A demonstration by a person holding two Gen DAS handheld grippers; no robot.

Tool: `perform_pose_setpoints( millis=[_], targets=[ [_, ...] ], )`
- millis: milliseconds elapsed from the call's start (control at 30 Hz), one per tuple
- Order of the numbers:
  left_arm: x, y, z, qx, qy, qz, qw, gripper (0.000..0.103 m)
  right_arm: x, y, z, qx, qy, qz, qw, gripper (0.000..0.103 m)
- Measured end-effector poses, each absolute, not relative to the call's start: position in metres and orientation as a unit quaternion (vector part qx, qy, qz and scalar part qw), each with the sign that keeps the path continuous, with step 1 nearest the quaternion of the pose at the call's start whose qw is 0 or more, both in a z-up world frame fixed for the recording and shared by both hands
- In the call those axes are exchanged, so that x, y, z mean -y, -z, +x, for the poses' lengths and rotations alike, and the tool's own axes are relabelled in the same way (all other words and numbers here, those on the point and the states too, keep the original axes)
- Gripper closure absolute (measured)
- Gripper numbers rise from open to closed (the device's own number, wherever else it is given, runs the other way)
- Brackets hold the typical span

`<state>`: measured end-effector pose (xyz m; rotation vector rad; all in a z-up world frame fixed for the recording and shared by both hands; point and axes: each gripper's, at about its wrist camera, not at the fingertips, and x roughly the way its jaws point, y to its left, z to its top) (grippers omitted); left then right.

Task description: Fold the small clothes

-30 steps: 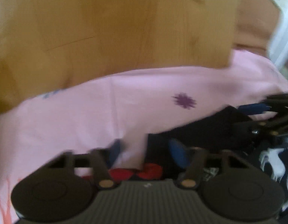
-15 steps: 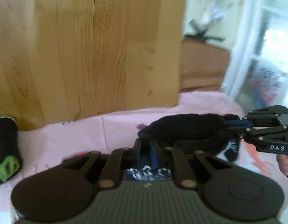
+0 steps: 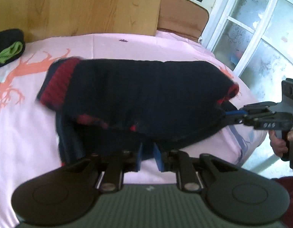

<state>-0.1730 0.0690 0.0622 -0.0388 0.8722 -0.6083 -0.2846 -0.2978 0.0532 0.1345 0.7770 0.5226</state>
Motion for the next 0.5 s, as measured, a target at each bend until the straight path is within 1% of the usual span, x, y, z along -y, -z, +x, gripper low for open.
perform_pose_setpoints(
  millis=[33, 67, 100, 133, 167, 200, 233, 267, 367, 400, 433, 467, 500],
  targets=[
    [-0.076, -0.070, -0.174, -0.401, 0.292, -0.022, 0.868, 0.085, 0.303, -0.060, -0.288, -0.361, -0.255, 0.076, 0.894, 0.077],
    [-0.083, -0.082, -0.176, -0.380, 0.289, -0.028, 0.878, 0.075, 0.311, -0.072, -0.292, -0.338, -0.257, 0.084, 0.901, 0.069],
    [-0.093, -0.094, -0.177, -0.355, 0.280, -0.034, 0.891, 0.068, 0.315, -0.081, -0.293, -0.318, -0.253, 0.088, 0.909, 0.058],
    [-0.102, -0.105, -0.178, -0.330, 0.264, -0.042, 0.905, 0.052, 0.321, -0.091, -0.295, -0.293, -0.241, 0.090, 0.921, 0.053],
    [-0.112, -0.114, -0.176, -0.308, 0.243, -0.053, 0.918, 0.039, 0.327, -0.098, -0.297, -0.273, -0.226, 0.093, 0.930, 0.049],
    [-0.124, -0.120, -0.170, -0.293, 0.215, -0.068, 0.929, 0.032, 0.335, -0.102, -0.297, -0.254, -0.210, 0.107, 0.938, 0.042],
    [-0.131, -0.122, -0.161, -0.294, 0.188, -0.080, 0.934, 0.016, 0.342, -0.104, -0.295, -0.240, -0.193, 0.130, 0.942, 0.036],
    [-0.136, -0.122, -0.149, -0.302, 0.160, -0.092, 0.935, 0.010, 0.351, -0.104, -0.293, -0.233, -0.176, 0.157, 0.943, 0.029],
    [-0.150, -0.108, -0.114, -0.349, 0.100, -0.126, 0.923, 0.009, 0.366, -0.088, -0.275, -0.249, -0.145, 0.229, 0.930, 0.028],
    [-0.150, -0.099, -0.103, -0.372, 0.091, -0.140, 0.913, 0.011, 0.368, -0.080, -0.266, -0.260, -0.137, 0.245, 0.924, 0.029],
    [-0.148, -0.090, -0.099, -0.393, 0.088, -0.153, 0.903, 0.022, 0.367, -0.072, -0.258, -0.272, -0.133, 0.258, 0.917, 0.030],
    [-0.145, -0.081, -0.092, -0.415, 0.099, -0.166, 0.889, 0.051, 0.365, -0.064, -0.248, -0.288, -0.135, 0.271, 0.909, 0.048],
    [-0.140, -0.074, -0.089, -0.435, 0.117, -0.177, 0.875, 0.070, 0.363, -0.055, -0.241, -0.309, -0.143, 0.283, 0.897, 0.070]
  ],
)
